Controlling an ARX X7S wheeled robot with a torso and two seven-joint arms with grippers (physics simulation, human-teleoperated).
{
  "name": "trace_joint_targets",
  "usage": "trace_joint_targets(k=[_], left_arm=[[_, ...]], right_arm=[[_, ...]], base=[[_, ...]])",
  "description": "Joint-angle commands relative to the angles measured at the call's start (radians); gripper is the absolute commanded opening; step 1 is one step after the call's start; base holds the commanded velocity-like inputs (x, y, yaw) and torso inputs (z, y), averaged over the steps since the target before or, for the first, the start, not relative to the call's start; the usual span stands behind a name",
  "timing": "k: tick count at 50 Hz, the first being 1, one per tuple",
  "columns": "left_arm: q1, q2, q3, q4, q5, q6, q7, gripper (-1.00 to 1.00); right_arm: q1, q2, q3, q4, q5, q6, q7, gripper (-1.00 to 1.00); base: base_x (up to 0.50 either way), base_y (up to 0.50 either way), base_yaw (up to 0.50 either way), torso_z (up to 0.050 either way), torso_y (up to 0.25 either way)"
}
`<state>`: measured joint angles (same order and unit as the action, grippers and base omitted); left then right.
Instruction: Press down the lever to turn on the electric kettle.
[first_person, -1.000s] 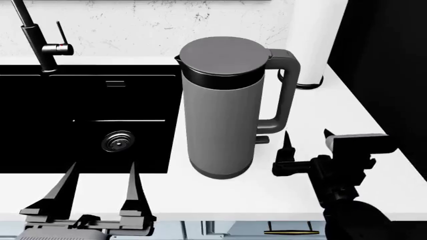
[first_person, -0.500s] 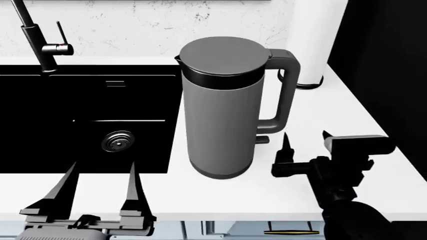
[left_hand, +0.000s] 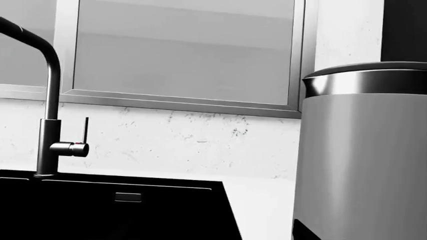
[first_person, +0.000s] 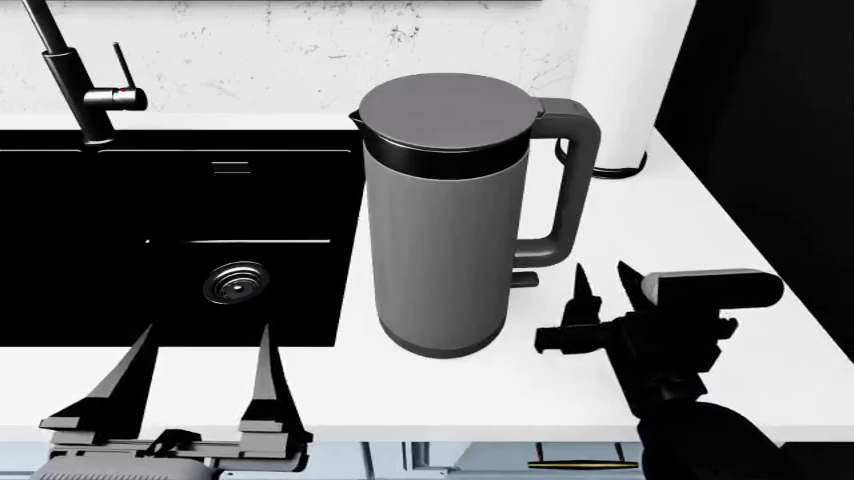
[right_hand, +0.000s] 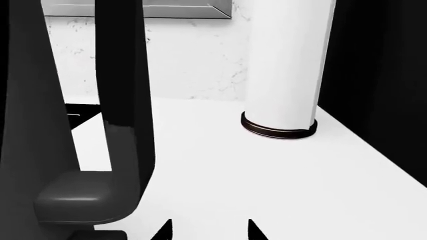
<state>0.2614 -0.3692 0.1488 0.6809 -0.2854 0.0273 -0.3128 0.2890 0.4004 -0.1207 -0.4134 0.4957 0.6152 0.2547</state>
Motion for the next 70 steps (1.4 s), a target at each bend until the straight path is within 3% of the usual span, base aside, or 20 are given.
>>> trace_joint_targets(k=[1,70], left_arm=[[0.001,-0.004,0.002,0.0,-0.001,0.003,-0.003,1.0],[0.001,-0.023,0.013,0.0,-0.012,0.011,-0.024,1.0]], right_arm=[[-0.002,-0.005,0.002,-0.019,0.018,-0.006,-0.005,-1.0],[0.042,-0.028,-0.071,-0.007,0.041,0.021,0.0,-1.0]], base=[[0.0,0.0,0.0,0.0,0.0],[0.0,0.0,0.0,0.0,0.0]])
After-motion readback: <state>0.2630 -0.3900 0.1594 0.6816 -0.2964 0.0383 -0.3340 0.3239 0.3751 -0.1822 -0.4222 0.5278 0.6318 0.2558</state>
